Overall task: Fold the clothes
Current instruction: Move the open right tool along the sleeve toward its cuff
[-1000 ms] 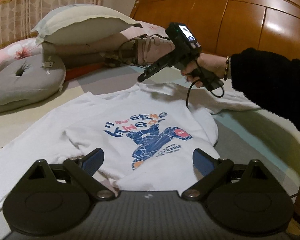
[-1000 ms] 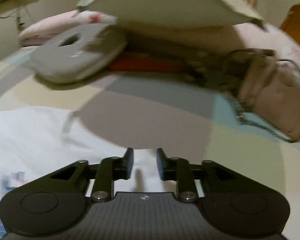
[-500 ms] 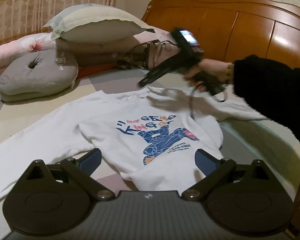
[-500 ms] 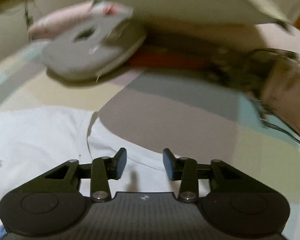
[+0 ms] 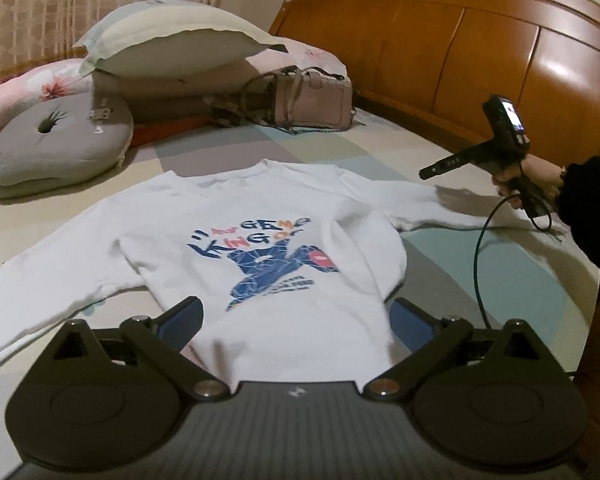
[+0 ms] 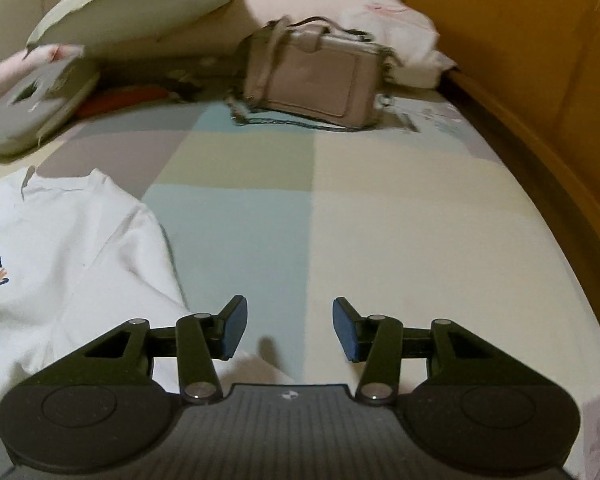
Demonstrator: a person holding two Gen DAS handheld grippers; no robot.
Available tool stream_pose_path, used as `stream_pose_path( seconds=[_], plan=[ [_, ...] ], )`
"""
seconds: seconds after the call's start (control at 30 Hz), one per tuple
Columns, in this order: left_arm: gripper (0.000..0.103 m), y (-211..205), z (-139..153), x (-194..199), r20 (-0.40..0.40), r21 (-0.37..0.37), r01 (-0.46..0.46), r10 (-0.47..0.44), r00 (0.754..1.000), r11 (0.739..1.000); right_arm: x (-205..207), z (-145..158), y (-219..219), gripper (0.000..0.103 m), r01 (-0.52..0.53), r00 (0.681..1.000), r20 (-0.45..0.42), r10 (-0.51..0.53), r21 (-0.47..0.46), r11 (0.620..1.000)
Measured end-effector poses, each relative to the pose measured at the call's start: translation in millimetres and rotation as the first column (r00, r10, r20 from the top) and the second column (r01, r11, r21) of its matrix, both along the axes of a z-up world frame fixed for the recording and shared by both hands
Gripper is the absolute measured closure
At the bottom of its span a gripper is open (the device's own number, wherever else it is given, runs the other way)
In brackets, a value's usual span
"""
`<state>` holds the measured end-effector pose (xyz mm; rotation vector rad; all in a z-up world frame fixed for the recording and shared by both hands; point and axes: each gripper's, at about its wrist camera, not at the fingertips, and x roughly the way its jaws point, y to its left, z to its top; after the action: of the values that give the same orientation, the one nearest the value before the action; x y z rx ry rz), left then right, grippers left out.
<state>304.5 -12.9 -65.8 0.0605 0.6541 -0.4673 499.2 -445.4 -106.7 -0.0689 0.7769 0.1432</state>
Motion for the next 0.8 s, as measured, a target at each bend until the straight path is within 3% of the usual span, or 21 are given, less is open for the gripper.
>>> stream_pose_path(
  seconds=[0.17,0.3,0.53,0.63,0.67,0.8],
  plan=[
    [0.004,-16.9,4.6,-0.6,-0.003,0.012,0.010,-0.010,1.000,1.000,-28.5,-0.8,-12.1,0.053,-0.041,0.999,0.033,0.041,-0.005,0.999],
    [0.004,-29.6,5.3,-0.6,-0.007,0.027,0.016,-0.016,1.000,1.000,-47.3,-1.0,-8.6,0.079,-0.108,0.993,0.040,0.108,-0.006,0.994],
    [0.004,-44.7,2.4,-2.5,-0.015,0.046,0.050,-0.049,0.999,0.998,-79.9,-6.1,23.4,0.079,-0.290,0.957,0.008,0.290,0.010,0.957],
    [0.004,-47.3,0.8,-3.7,-0.020,0.045,0.051,-0.051,0.999,0.998,-86.7,-12.7,34.3,0.080,-0.337,0.941,-0.037,0.336,-0.022,0.941],
    [0.004,-47.7,1.1,-4.1,-0.020,0.043,0.053,-0.052,0.998,0.998,-88.5,-8.1,34.9,0.080,-0.346,0.938,-0.017,0.346,-0.032,0.938],
    [0.004,-47.8,0.2,-3.2,-0.023,0.037,0.046,-0.045,0.999,0.998,-61.6,12.4,18.4,0.080,-0.244,0.967,0.061,0.246,-0.035,0.969]
  ],
)
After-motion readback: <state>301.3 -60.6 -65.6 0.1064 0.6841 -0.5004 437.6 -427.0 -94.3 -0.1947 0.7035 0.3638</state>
